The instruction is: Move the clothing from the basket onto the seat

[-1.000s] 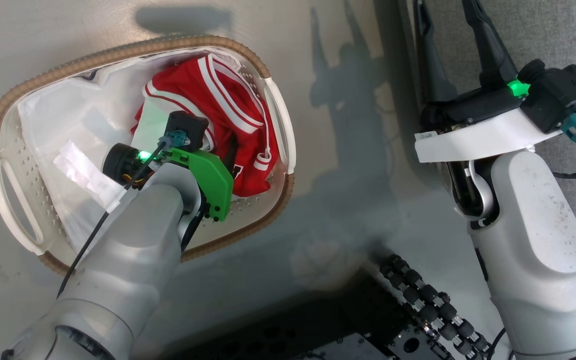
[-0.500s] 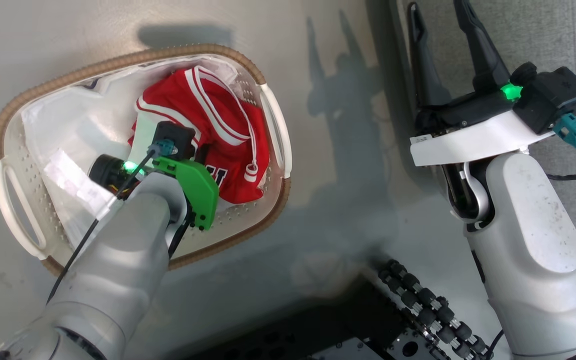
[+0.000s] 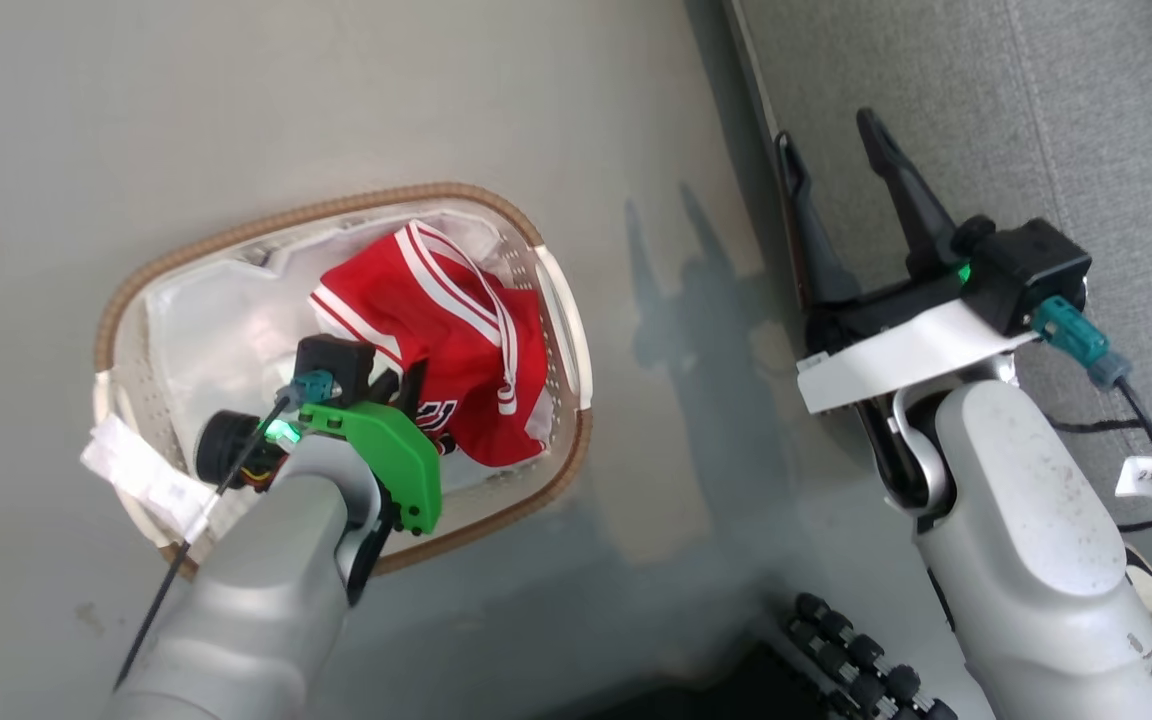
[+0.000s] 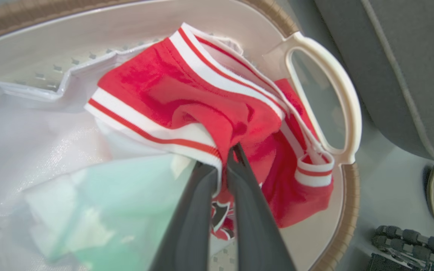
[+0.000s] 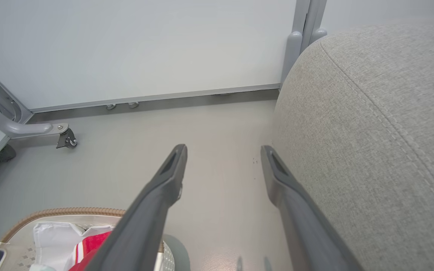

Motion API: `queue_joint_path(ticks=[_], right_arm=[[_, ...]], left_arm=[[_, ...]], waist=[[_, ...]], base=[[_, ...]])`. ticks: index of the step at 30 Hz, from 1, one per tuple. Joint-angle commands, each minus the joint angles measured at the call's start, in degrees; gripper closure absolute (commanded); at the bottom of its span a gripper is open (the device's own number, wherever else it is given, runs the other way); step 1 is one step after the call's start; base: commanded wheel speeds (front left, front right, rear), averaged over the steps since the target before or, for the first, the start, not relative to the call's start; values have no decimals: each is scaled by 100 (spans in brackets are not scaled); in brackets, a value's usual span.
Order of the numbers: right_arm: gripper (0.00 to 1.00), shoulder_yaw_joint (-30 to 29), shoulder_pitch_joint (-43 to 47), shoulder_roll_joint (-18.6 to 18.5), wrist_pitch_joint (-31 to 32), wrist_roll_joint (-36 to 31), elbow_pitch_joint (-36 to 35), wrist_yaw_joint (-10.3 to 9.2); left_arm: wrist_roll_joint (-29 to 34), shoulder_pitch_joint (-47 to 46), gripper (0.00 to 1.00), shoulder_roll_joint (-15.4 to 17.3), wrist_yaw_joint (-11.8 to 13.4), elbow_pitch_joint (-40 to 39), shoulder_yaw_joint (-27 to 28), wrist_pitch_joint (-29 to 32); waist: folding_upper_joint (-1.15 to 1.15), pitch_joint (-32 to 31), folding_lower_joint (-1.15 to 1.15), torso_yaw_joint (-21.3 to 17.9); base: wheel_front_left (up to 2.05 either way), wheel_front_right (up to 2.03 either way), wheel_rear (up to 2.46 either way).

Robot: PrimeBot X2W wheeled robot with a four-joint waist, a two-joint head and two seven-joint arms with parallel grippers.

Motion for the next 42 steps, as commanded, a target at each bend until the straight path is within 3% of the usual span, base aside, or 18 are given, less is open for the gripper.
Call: queue_joint_path(ticks=[1, 18, 26, 42], right_arm=[[0, 7, 146, -27, -12, -48, 47, -6], [0, -62, 1131, -29, -12, -359, 445, -7], [0, -27, 1533, -29, -12, -417, 578, -6], [0, 16, 2219, -28, -12, -442, 632, -7]], left_arm=[[71, 213, 100, 37, 28, -125, 134, -18], [1302, 1929, 100, -135, 20, -1908, 2115, -20], [1802, 2497, 100, -258, -21, -2609, 2791, -21], [1942, 2605, 100, -286, -27, -4042, 2824, -22]], waist=[[0, -535, 0, 264], [0, -2090, 0, 996], [0, -2693, 0, 1223], [0, -3491, 0, 1353]], base=[[0, 0, 0], [0, 0, 0], [0, 0, 0], [0, 0, 0]])
